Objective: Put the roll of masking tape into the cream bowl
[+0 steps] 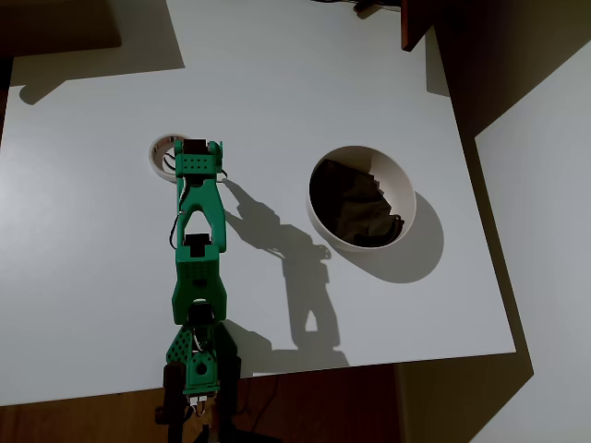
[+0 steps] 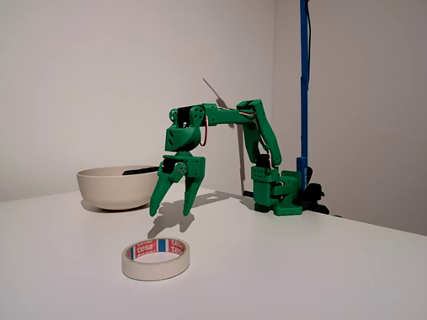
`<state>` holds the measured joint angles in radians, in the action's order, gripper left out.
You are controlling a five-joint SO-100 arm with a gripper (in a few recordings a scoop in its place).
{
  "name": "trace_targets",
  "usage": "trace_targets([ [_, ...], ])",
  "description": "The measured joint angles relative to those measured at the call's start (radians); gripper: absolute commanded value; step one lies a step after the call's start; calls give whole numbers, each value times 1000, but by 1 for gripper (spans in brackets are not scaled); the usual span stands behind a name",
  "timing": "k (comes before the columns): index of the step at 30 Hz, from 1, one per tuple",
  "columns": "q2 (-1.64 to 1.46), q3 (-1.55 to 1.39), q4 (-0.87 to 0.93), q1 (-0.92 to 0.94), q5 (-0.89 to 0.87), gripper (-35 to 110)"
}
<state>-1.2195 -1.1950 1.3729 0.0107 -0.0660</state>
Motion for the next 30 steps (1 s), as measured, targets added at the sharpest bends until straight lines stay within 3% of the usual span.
trace_targets([
  [20, 238, 258, 103, -143, -34, 32],
  [30, 337, 328, 98, -120, -25, 30],
])
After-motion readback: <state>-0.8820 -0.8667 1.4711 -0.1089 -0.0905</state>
